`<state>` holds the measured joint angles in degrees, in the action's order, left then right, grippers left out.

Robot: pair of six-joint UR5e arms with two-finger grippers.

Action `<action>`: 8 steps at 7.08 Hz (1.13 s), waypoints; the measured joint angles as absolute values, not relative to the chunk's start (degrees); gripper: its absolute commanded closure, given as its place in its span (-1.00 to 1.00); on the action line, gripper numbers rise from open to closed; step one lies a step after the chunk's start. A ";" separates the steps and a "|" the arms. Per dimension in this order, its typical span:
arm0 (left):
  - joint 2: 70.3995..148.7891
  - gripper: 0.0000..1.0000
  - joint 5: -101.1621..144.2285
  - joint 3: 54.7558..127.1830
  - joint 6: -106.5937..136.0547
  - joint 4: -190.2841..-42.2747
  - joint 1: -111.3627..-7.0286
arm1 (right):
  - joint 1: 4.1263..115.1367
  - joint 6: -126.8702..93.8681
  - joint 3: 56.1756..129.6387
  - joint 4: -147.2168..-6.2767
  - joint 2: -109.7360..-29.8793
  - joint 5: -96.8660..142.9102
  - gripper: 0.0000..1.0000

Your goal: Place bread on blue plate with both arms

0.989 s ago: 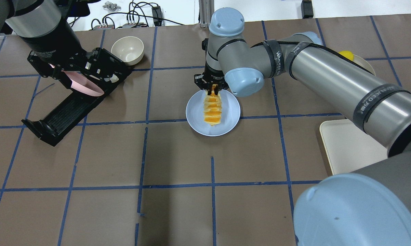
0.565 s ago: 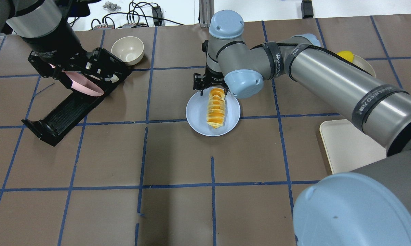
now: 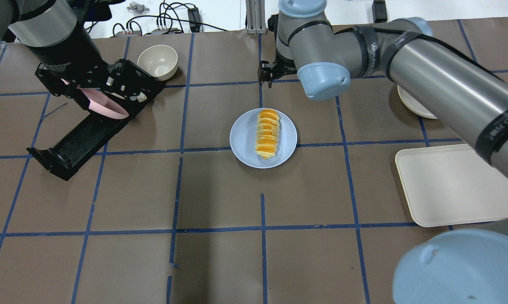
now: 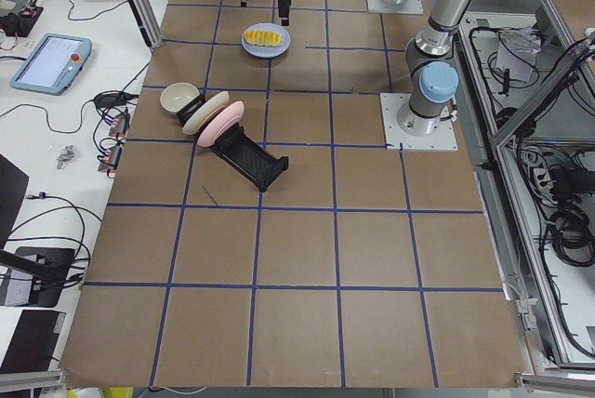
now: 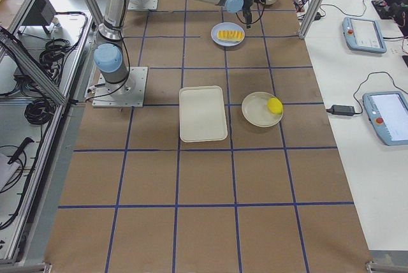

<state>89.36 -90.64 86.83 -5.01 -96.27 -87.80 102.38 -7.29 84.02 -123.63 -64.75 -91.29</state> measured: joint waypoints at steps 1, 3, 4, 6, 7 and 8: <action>89.33 -1.00 -90.68 86.83 -5.01 -96.30 -87.81 | 99.84 -5.33 83.71 -122.51 -67.27 -91.39 -1.00; 89.29 -1.00 -90.70 86.83 -5.01 -96.32 -87.80 | 96.00 -1.88 83.37 -112.67 -74.14 -91.69 -1.00; 89.29 -1.00 -90.70 86.83 -5.01 -96.32 -87.80 | 94.70 1.44 83.64 -109.00 -77.73 -92.05 -1.00; 89.29 -1.00 -90.68 86.84 -5.01 -96.29 -87.80 | 92.21 9.13 84.23 -106.71 -82.45 -92.03 -0.99; 89.30 -1.00 -90.66 86.82 -5.01 -96.29 -87.80 | 91.72 9.49 84.16 -103.39 -83.73 -92.23 -0.99; 89.29 -1.00 -90.66 86.78 -5.01 -96.26 -87.80 | 91.25 8.57 83.65 -95.80 -85.31 -92.47 -0.99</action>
<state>89.29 -90.66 86.78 -5.01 -96.26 -87.80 91.25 8.57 83.65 -95.80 -85.31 -92.47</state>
